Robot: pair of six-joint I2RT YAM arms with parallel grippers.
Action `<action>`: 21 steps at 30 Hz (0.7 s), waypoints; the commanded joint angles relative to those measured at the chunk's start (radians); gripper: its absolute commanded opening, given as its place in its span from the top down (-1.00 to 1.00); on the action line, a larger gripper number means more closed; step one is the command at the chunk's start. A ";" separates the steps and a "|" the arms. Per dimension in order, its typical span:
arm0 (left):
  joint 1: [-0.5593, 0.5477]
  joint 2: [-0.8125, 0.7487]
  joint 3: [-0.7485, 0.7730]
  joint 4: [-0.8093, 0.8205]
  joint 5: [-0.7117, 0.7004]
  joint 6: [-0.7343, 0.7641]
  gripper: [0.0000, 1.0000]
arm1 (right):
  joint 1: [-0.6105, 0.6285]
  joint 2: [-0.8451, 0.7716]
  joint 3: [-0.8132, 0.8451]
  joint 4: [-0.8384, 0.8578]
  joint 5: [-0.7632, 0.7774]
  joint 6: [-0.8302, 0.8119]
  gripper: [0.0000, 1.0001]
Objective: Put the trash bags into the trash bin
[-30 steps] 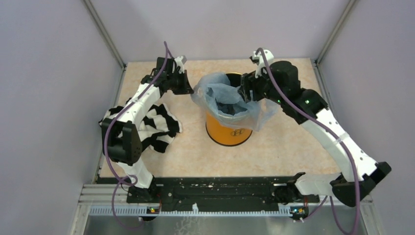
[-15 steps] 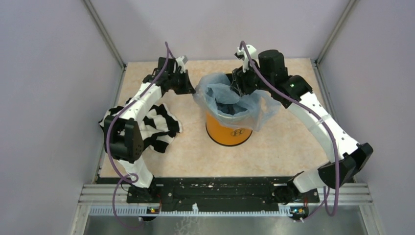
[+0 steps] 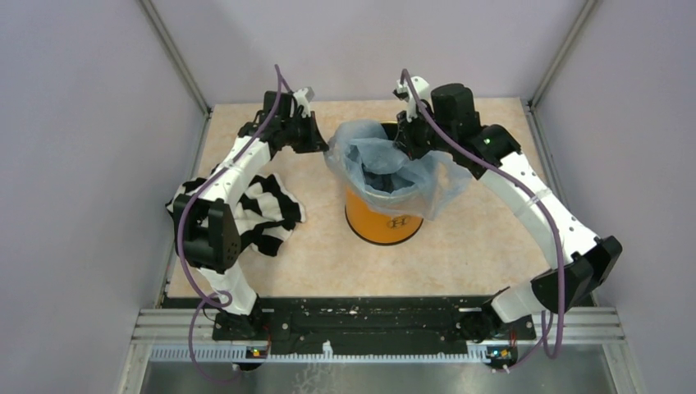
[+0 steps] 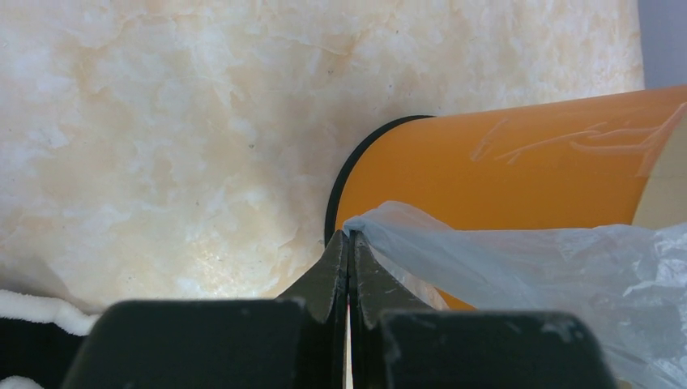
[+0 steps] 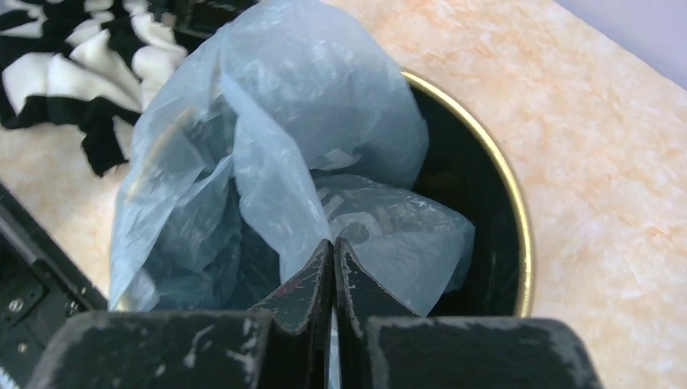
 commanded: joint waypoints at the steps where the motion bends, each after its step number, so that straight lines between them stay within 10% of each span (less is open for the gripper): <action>1: -0.007 0.002 0.043 0.051 0.025 -0.021 1.00 | -0.019 0.034 0.070 0.062 0.130 0.039 1.00; 9: -0.020 0.002 0.003 0.106 0.001 -0.063 1.00 | -0.027 0.145 0.151 0.204 0.368 0.019 1.00; 21: -0.024 0.007 -0.085 0.128 -0.018 -0.090 1.00 | -0.123 0.260 0.181 0.217 0.325 0.098 1.00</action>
